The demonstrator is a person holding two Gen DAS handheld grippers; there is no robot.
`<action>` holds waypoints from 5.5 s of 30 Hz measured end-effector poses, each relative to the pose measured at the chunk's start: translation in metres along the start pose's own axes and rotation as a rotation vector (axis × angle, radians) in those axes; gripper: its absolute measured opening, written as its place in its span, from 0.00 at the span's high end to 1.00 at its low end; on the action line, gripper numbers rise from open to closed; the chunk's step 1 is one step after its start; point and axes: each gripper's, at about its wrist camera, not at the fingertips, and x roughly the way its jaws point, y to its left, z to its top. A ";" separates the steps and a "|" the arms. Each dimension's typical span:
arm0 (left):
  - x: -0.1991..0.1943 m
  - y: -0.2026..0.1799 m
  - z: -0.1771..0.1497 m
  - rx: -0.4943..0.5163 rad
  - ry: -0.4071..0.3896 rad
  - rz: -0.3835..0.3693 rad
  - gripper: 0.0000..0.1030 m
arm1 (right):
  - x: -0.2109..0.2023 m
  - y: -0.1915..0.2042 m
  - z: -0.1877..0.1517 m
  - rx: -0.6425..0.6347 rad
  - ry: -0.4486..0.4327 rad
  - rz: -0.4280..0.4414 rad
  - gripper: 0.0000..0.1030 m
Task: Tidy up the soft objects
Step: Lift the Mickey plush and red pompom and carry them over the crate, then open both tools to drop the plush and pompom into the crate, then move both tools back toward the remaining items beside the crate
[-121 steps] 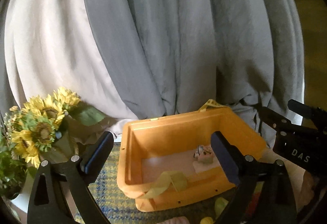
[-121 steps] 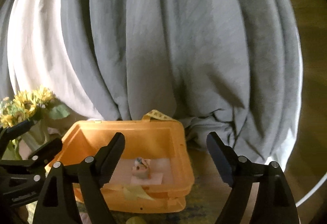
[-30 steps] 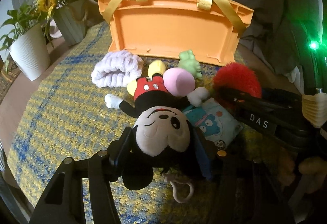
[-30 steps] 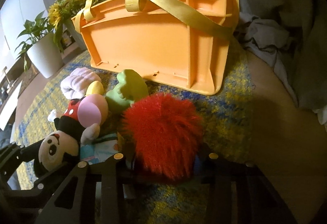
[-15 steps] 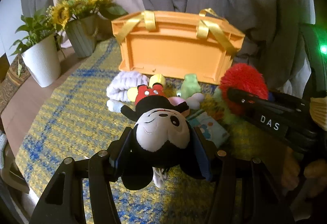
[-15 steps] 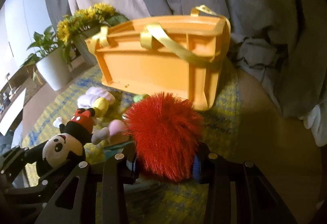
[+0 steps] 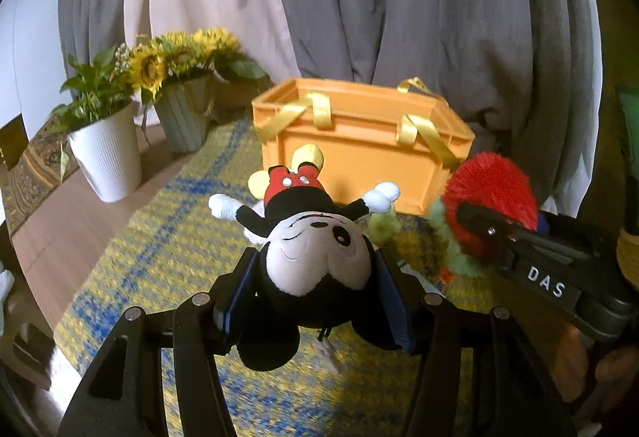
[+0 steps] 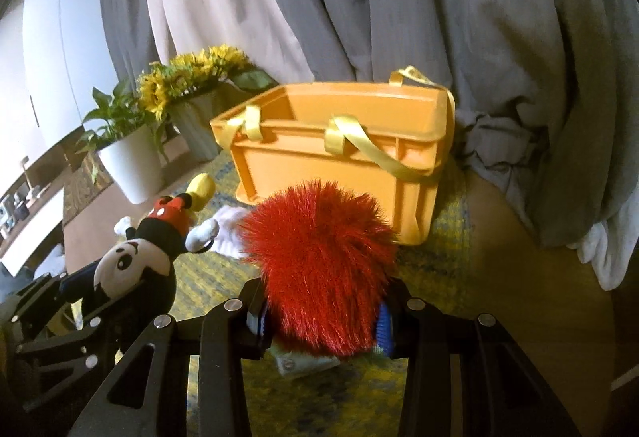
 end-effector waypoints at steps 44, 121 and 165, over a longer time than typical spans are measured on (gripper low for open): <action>0.022 0.076 0.151 0.219 -0.233 -0.336 0.45 | -0.028 0.095 0.102 0.152 -0.325 -0.337 0.61; 0.101 0.064 0.177 0.260 -0.196 -0.296 0.14 | 0.034 0.038 0.131 0.274 -0.276 -0.550 0.16; 0.144 0.092 0.054 0.350 0.102 -0.335 0.14 | 0.038 0.078 -0.025 0.634 -0.017 -0.712 0.10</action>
